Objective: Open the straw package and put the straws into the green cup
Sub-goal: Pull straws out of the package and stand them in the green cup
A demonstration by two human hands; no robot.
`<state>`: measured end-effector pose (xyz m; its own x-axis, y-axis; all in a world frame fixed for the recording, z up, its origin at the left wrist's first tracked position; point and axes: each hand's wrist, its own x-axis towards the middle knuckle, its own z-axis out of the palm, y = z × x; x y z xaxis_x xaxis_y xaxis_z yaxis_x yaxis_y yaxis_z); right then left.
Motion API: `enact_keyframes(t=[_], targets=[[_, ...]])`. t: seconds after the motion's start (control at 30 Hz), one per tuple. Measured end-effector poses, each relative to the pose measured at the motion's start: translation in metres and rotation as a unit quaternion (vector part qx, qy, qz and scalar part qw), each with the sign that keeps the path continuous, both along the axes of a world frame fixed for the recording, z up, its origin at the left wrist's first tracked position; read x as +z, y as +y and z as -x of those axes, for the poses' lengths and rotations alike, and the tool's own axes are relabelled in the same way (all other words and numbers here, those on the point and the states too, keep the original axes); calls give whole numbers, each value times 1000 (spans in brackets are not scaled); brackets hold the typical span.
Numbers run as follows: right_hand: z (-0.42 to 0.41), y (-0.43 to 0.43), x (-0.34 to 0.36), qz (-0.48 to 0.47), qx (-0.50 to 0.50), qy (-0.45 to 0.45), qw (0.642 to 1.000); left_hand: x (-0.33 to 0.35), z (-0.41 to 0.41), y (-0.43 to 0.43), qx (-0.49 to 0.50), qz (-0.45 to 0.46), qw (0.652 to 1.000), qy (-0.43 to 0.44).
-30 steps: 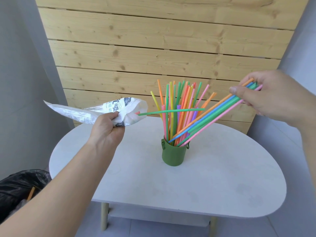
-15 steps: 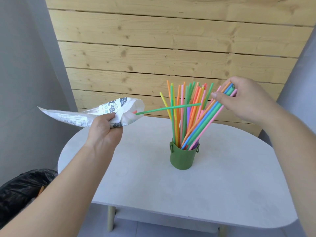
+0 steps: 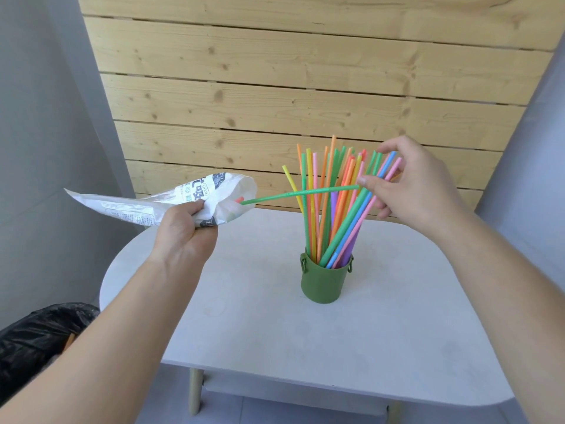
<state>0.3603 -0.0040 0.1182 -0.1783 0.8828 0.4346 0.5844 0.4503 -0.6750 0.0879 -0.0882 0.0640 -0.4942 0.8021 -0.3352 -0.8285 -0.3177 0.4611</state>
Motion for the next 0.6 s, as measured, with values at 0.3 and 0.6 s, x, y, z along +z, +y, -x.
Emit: enact_keyframes(t=[0.3, 0.6], targets=[[4, 6, -11, -24, 19, 7, 1000, 0, -2, -1, 4, -8, 1000, -9], [6, 4, -10, -27, 19, 1, 999, 5, -5, -3, -1, 3, 1000, -4]])
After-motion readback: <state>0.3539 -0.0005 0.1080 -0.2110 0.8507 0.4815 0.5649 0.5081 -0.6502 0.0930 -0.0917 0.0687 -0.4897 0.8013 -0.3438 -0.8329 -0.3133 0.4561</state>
